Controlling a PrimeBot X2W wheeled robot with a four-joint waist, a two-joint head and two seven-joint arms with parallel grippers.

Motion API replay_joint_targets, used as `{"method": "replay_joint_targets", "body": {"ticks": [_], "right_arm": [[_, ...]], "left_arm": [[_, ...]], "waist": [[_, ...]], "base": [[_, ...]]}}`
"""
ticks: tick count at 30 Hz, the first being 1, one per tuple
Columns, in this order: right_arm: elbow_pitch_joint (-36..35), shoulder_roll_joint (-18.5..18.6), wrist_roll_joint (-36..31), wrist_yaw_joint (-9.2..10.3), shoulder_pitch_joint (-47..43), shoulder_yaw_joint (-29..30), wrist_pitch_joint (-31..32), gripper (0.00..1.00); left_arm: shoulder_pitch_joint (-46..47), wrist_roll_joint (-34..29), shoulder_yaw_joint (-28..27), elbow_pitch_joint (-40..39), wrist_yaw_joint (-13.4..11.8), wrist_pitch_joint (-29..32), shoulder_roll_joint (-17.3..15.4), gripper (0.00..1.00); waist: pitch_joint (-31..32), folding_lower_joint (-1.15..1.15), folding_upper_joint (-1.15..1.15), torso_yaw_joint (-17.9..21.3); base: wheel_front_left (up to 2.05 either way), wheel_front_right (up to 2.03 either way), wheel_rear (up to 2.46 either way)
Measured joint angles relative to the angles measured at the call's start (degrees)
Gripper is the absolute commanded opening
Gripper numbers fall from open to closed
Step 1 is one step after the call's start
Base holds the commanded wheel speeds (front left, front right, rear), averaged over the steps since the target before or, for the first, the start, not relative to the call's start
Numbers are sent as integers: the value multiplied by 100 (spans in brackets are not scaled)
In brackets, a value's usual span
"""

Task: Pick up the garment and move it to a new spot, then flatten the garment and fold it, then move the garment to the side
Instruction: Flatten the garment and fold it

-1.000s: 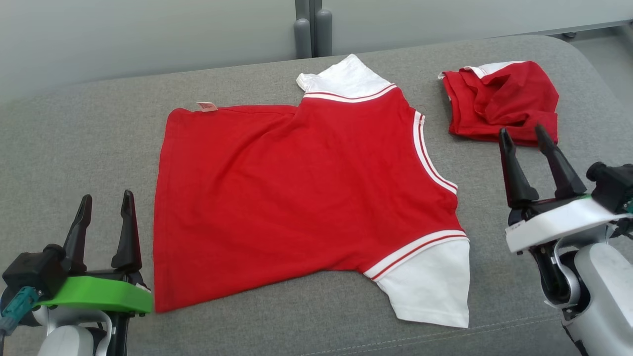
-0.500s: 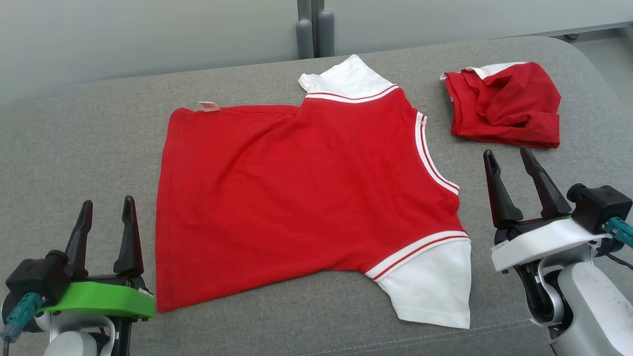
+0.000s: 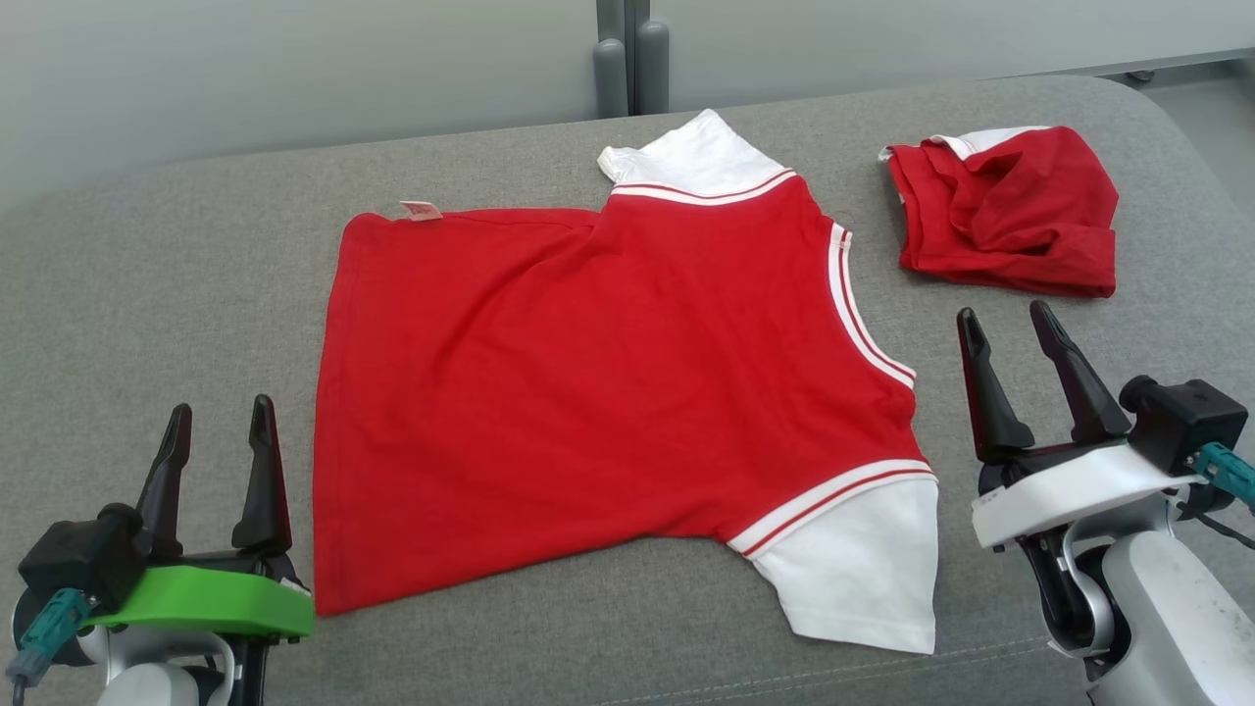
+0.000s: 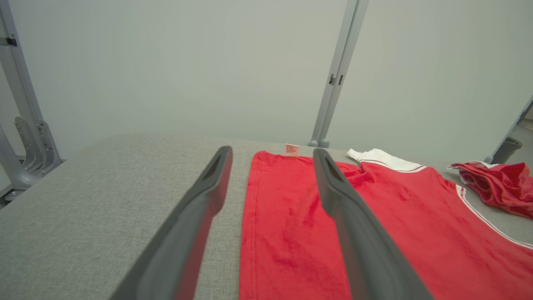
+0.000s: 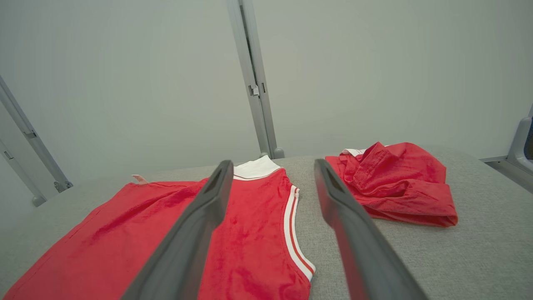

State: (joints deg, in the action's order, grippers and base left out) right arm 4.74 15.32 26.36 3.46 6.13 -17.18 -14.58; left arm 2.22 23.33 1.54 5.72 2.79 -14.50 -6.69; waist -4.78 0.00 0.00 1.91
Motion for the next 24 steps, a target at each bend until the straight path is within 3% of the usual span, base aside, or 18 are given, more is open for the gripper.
{"method": "replay_joint_targets", "body": {"ticks": [12,19,24], "right_arm": [[155,-109,-116,-148,-121,79,0,100],[577,-181,103,-389,-453,-87,0,100],[737,-142,103,-434,-459,-135,35,100]], "left_arm": [[-49,-38,-57,170,104,0,36,100],[-225,16,58,460,175,0,66,100],[-277,18,118,595,182,47,62,100]], "waist": [[-15,0,0,2],[-25,0,0,13],[-99,0,0,32]], "base": [[0,0,0],[0,0,0],[0,0,0]]}}
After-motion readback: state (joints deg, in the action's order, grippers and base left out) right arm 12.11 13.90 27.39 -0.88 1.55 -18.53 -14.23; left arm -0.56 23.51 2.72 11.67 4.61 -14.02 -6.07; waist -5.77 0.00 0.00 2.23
